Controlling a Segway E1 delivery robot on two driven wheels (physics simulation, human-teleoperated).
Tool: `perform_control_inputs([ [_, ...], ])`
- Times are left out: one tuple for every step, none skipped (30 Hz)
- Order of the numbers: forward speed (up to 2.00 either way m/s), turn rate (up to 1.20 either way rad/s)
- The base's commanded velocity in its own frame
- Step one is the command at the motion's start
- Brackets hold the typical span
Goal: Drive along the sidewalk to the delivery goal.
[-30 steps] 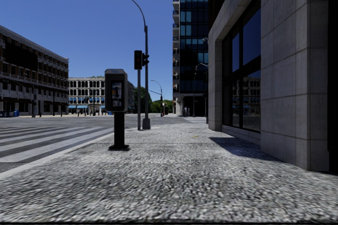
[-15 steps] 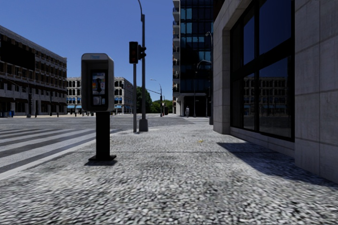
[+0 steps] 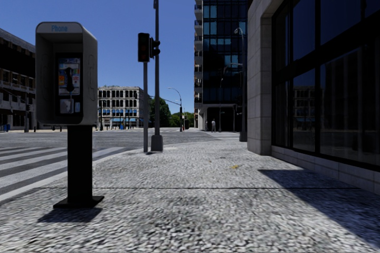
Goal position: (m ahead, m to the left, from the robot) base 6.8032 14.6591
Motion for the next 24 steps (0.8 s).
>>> perform_control_inputs([
  [1.94, 0.00],
  [1.90, 0.00],
  [1.82, 0.00],
  [1.82, 0.00],
  [1.68, 0.00],
  [1.58, 0.00],
  [1.58, 0.00],
  [1.55, 0.00],
  [1.54, 0.00],
  [1.54, 0.00],
  [1.53, 0.00],
  [1.50, 0.00],
  [1.43, 0.00],
  [1.43, 0.00],
  [1.39, 0.00],
  [1.38, 0.00],
  [1.38, 0.01],
  [1.38, 0.01],
  [1.38, 0.08],
  [1.38, 0.13],
  [1.38, 0.13],
  [1.38, 0.19],
  [1.38, 0.20],
  [1.37, 0.20],
])
